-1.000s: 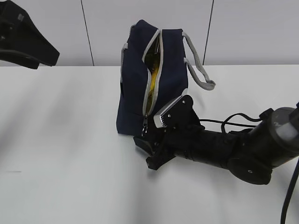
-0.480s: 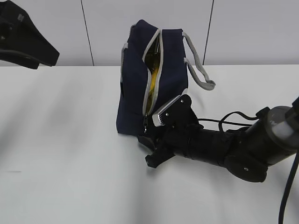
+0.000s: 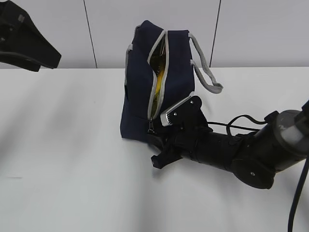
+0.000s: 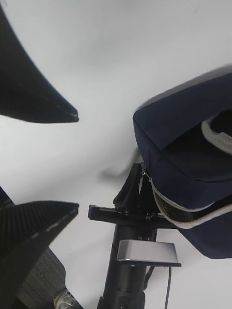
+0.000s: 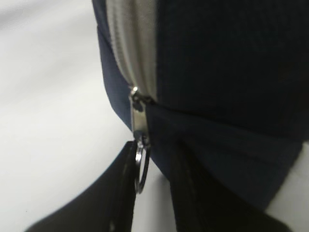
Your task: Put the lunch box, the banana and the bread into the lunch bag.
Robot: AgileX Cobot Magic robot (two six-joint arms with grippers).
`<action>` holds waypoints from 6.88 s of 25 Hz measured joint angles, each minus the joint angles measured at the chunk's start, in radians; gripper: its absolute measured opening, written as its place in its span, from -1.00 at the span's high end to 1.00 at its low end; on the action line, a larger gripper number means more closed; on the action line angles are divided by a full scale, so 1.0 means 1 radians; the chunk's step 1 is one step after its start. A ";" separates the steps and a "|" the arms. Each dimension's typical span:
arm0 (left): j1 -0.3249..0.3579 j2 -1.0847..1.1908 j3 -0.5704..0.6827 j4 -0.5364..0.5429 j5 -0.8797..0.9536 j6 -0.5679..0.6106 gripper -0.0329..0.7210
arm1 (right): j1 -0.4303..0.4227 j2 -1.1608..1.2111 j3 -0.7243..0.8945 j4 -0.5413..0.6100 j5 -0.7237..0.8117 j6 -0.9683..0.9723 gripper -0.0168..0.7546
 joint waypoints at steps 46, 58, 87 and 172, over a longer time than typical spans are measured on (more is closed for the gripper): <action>0.000 0.000 0.000 0.000 0.000 0.000 -0.05 | 0.000 -0.274 0.030 -0.277 0.233 0.018 0.94; 0.000 0.000 0.000 -0.006 0.000 0.006 -0.05 | -0.002 -0.375 0.020 -0.357 0.282 0.052 0.94; 0.000 0.006 0.105 -0.169 -0.148 0.261 -0.05 | -0.080 -0.412 -0.334 -1.204 0.227 1.017 0.94; -0.049 0.320 0.208 -0.781 -0.220 0.975 0.85 | -0.212 -0.158 -0.832 -1.390 0.062 1.538 0.94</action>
